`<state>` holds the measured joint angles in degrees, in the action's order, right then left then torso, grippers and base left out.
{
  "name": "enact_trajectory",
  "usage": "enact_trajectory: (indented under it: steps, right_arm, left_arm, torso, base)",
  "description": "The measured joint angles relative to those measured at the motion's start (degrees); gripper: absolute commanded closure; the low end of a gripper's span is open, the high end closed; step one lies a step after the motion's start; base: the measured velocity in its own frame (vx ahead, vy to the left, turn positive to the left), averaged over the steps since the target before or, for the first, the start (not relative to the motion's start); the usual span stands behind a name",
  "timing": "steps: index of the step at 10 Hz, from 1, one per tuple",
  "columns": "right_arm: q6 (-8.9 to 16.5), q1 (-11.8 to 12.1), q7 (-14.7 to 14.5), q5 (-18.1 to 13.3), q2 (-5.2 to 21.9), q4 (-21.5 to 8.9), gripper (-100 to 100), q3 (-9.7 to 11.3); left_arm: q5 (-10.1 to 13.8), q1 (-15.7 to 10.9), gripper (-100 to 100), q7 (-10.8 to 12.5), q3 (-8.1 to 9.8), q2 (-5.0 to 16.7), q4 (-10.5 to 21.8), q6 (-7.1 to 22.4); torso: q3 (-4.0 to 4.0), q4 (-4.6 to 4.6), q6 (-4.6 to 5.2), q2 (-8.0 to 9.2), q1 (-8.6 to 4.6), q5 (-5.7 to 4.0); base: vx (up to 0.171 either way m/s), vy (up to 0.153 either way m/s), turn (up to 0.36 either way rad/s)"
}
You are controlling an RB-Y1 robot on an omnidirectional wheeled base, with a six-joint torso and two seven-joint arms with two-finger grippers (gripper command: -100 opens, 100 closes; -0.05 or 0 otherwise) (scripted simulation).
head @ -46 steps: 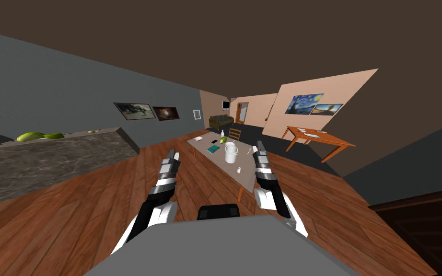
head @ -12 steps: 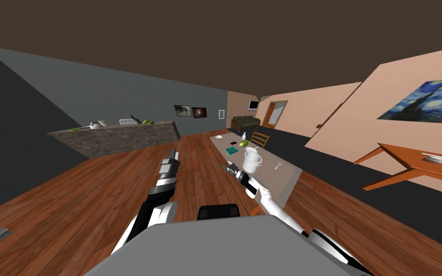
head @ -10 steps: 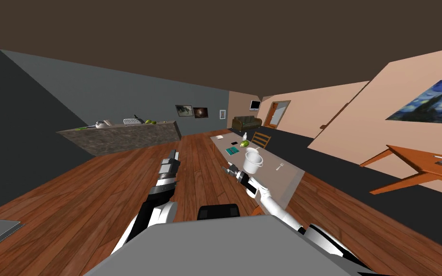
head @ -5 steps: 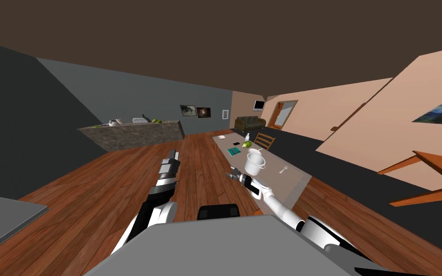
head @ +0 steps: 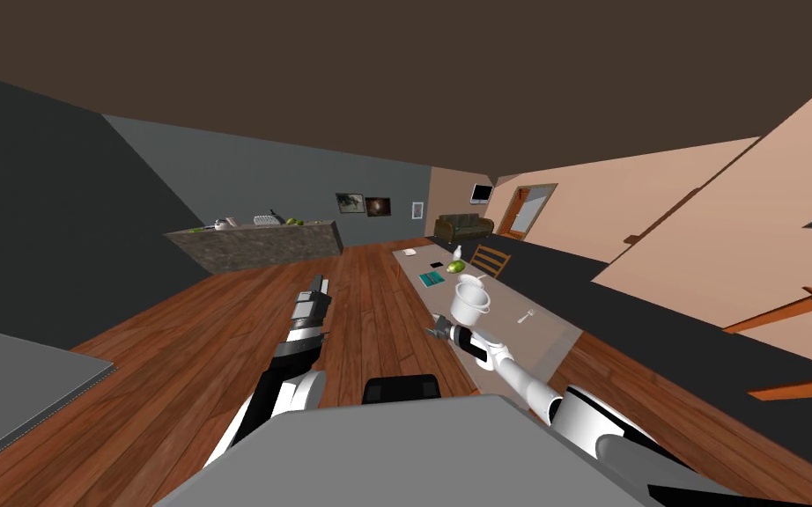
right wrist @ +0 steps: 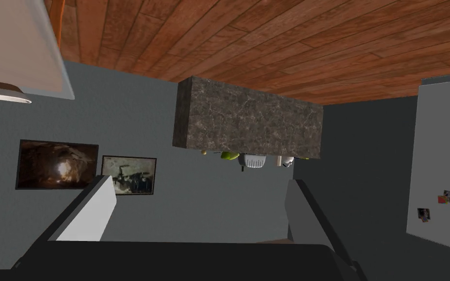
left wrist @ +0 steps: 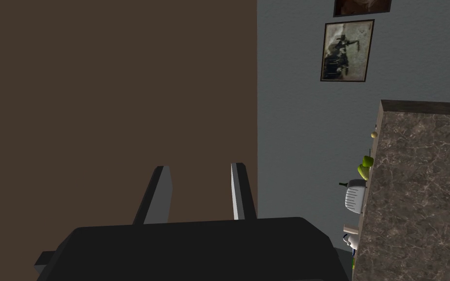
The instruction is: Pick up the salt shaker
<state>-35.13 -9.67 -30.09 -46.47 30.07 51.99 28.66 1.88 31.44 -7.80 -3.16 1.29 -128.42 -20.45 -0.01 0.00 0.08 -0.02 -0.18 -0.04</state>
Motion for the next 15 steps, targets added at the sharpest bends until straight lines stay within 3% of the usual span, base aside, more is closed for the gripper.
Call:
enact_trajectory:
  steps: [1, 2, 6, 7, 8, 9, 10, 11, 12, 15]
  right_arm:
    - [-0.3, -0.8, -1.0, -0.9, 0.2, -3.0, -100, 0.4]
    - [1.3, 0.5, -0.3, -2.7, 2.6, -0.8, -100, 2.2]
    - [0.0, -1.5, -2.3, -3.0, 1.9, -7.2, -100, 1.8]
    - [-0.2, -2.2, -2.8, -3.7, 2.4, -9.3, -100, 2.3]
    - [-1.2, -4.1, -4.6, -4.4, 2.1, -14.4, -100, 2.3]
    - [-1.9, -3.8, -6.3, -4.6, 2.5, -16.4, -100, 2.0]
    - [-1.5, -3.0, -5.6, -5.0, 3.6, -14.9, -100, 2.6]
    - [-1.3, -3.2, -6.2, -6.0, 4.6, -16.9, -100, 3.1]
    - [-0.5, -2.4, -5.4, -7.1, 6.6, -15.8, -100, 4.1]
    - [-1.3, -4.3, -6.7, -7.6, 6.1, -20.9, -100, 4.2]
  left_arm:
    - [0.0, 0.0, 0, 0.0, 0.00, 0.0, 0.0, 0.0]
    - [0.0, 0.0, 0, 0.0, 0.00, 0.0, 0.0, 0.0]
    - [0.0, 0.0, 0, 0.0, 0.00, 0.0, 0.0, 0.0]
    - [0.0, 0.0, 0, 0.0, 0.00, 0.0, 0.0, 0.0]
    - [0.0, 0.0, 0, 0.0, 0.00, 0.0, 0.0, 0.0]
    - [0.0, 0.0, 0, 0.0, 0.00, 0.0, 0.0, 0.0]
    - [0.0, 0.0, 0, 0.0, 0.00, 0.0, 0.0, 0.0]
    - [0.0, 0.0, 0, 0.0, 0.00, 0.0, 0.0, 0.0]
    - [0.0, 0.0, 0, 0.0, 0.00, 0.0, 0.0, 0.0]
    - [0.0, 0.0, 0, 0.0, 0.00, 0.0, 0.0, 0.0]
  torso:
    - [0.02, 0.00, -0.01, 0.03, 0.01, 0.01]
    - [0.04, 0.02, 0.01, 0.08, -0.03, 0.00]
    - [0.00, 0.00, 0.00, 0.01, 0.22, 0.04]
    - [0.01, 0.01, -0.01, 0.02, 0.14, 0.04]
    - [0.02, 0.01, -0.01, 0.03, 0.02, 0.01]
    - [0.02, 0.01, 0.02, 0.04, 0.00, 0.00]
    - [0.03, 0.01, 0.01, 0.04, 0.09, 0.02]
    - [0.05, 0.02, 0.00, 0.09, 0.04, 0.02]
    - [0.06, 0.03, 0.01, 0.10, 0.00, 0.01]
    - [0.01, 0.01, -0.01, 0.02, 0.14, 0.03]
  base:
    - [-0.014, -0.054, 0.097]
    - [-0.011, -0.039, 0.027]
    - [-0.001, -0.005, 0.011]
    - [-0.013, -0.052, 0.067]
    - [-0.004, -0.049, 0.035]
    - [-0.003, -0.020, -0.008]
    - [-0.023, -0.035, 0.062]
    - [-0.020, -0.050, 0.044]
    - [-0.009, -0.028, -0.007]
    - [-0.004, -0.020, 0.019]
